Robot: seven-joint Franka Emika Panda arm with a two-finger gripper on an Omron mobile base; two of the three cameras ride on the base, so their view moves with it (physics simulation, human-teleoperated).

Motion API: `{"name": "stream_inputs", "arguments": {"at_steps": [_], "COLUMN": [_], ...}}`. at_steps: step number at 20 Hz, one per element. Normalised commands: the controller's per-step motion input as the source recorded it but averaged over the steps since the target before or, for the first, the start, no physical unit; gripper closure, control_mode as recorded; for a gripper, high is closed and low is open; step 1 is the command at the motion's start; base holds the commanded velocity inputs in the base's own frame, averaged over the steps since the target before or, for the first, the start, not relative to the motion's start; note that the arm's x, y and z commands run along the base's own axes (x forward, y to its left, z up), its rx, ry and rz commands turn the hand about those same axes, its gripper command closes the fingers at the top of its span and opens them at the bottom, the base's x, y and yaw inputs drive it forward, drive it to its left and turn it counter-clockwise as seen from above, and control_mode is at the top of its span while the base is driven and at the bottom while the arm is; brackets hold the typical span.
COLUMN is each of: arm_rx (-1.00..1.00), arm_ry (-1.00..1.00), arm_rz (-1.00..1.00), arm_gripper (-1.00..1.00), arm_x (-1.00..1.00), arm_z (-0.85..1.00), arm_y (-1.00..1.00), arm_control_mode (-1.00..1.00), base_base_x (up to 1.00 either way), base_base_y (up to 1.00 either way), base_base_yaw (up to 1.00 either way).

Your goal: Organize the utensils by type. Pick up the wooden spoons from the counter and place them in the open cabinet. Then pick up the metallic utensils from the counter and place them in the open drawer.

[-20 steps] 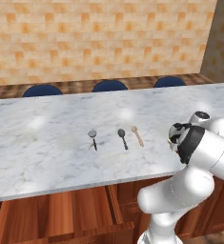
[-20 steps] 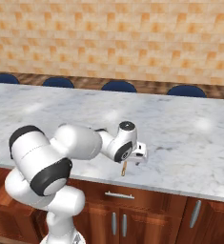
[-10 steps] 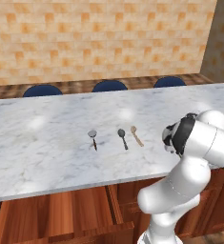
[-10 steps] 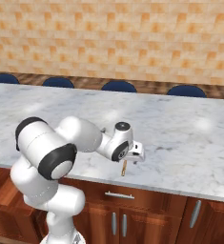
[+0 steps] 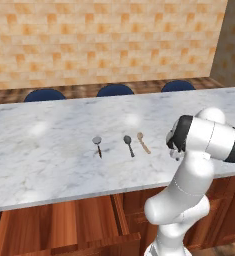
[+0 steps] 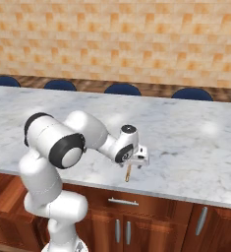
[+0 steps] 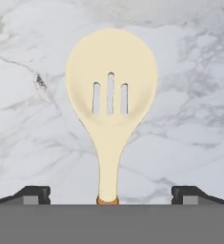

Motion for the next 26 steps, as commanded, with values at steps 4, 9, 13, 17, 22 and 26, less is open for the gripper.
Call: {"name": "stream_inputs", "arguments": {"at_steps": [4,9,13,17,22,26], "arm_rx": [0.0,0.0,0.0,-0.01,0.02,0.08], "arm_ry": [0.05,0.08,0.14,0.08,0.06,0.0], "arm_rz": [0.0,0.0,-0.08,-0.15,-0.15,-0.06], "arm_gripper": [-1.0,1.0,1.0,1.0,1.0,1.0], "arm_x": [0.2,0.09,-0.13,-0.27,-0.3,-0.4], "arm_z": [-0.4,-0.47,-0.62,-0.65,-0.38,0.62], "arm_y": [0.0,0.0,-0.01,0.0,0.0,0.03], "arm_control_mode": [-1.0,-1.0,-1.0,-1.0,-1.0,-1.0], "base_base_x": [0.0,0.0,0.0,0.0,0.0,0.0], "base_base_y": [0.0,0.0,0.0,0.0,0.0,0.0], "base_base_yaw": [0.0,0.0,0.0,0.0,0.0,0.0]}}
